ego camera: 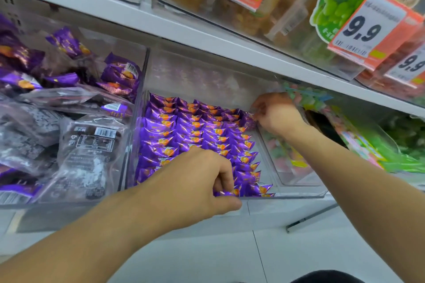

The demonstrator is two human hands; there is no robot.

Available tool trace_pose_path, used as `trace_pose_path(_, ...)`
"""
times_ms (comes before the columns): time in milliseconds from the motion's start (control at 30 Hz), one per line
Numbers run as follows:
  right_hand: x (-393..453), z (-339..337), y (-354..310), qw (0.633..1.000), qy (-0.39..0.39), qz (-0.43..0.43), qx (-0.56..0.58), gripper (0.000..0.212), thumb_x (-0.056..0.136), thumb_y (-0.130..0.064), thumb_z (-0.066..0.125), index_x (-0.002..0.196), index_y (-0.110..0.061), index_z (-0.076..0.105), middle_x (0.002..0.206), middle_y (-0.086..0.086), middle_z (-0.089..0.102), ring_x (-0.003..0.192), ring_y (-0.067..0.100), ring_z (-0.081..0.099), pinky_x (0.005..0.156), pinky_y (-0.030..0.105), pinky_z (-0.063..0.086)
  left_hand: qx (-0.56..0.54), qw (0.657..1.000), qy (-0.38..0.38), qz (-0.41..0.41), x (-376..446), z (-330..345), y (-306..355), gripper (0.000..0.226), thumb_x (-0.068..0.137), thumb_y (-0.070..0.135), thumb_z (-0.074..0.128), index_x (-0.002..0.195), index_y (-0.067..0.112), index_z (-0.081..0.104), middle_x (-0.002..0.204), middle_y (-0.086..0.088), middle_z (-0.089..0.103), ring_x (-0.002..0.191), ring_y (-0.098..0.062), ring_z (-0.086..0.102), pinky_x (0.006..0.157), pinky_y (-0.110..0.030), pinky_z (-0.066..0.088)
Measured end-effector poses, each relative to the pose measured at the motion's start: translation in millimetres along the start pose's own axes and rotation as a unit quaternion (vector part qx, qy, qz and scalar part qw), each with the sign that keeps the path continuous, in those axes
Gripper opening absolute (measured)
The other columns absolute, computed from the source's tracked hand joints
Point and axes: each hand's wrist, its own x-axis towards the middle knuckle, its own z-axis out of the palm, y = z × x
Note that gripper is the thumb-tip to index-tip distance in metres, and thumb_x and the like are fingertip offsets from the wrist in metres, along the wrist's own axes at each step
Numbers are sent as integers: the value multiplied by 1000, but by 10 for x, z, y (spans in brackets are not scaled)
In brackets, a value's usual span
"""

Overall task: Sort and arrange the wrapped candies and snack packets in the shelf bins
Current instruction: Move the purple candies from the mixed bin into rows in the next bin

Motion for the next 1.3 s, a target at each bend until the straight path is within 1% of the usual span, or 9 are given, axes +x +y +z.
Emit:
trace_pose_path(133,-504,-266,-411,968,57,44,241,12,81,-11,73,88,-20,73,82,-4,74,71,9,69,70,14,52,43,996,64,50,-137,-83,117,22,86,49,65,101,33,62,94,16,50,81,1,47,80,-28,47)
trace_pose_path(267,-1049,-516,-1110,862,52,32,504,14,83,-6,77,85,-18,71,76,1,73,68,13,67,70,27,58,36,983,149,97,-376,-436,273,7,87,31,68,84,26,68,81,14,60,68,1,51,68,-14,41)
trace_pose_path(467,-1320,-802,-2062,801,63,-71,591,14,82,-5,78,80,-18,71,75,1,73,67,17,68,67,26,58,36,960,277,-38,-767,-1184,-60,22,88,38,68,72,23,69,58,8,62,51,-4,51,53,-13,37)
trace_pose_path(633,-924,-741,-2623,844,-21,-144,516,19,80,-4,78,85,-22,71,77,-4,72,66,8,66,68,20,56,115,921,339,-154,-923,-1592,-718,8,84,24,74,89,18,73,79,6,69,67,-5,60,64,-4,39)
trace_pose_path(833,-187,-538,-3110,920,-76,-133,361,24,78,-8,73,101,-15,72,94,2,74,86,18,71,85,27,55,200,908,252,-270,-1004,-1928,-1313,53,81,25,78,131,15,62,119,-11,66,110,-30,62,97,-34,46)
trace_pose_path(1000,80,-421,-3332,958,-108,-123,233,34,89,-19,67,122,-24,67,116,-4,68,104,17,64,85,23,49,145,908,282,-272,-983,-1901,-1381,37,80,21,80,115,13,71,99,-6,73,91,-20,64,86,-27,49)
trace_pose_path(1100,119,-364,-3376,968,-111,-111,198,27,90,-21,68,117,-22,73,123,-2,69,104,21,65,79,18,44,123,903,310,-272,-987,-1896,-1395,16,84,17,76,99,12,76,76,-3,71,85,-24,66,85,-35,54)
trace_pose_path(1167,111,-340,-3378,968,-90,-112,204,20,90,-18,68,108,-20,77,117,-2,72,100,19,66,76,15,40,122,904,311,-265,-990,-1895,-1378,10,83,19,76,93,14,76,80,-3,72,85,-24,67,83,-38,56)
trace_pose_path(1300,19,-332,-3375,968,-34,-124,218,17,94,-22,65,106,-21,76,102,0,73,80,14,61,70,16,37,146,913,278,-259,-994,-1898,-1380,45,78,26,82,119,15,68,112,-5,72,105,-26,65,92,-37,52)
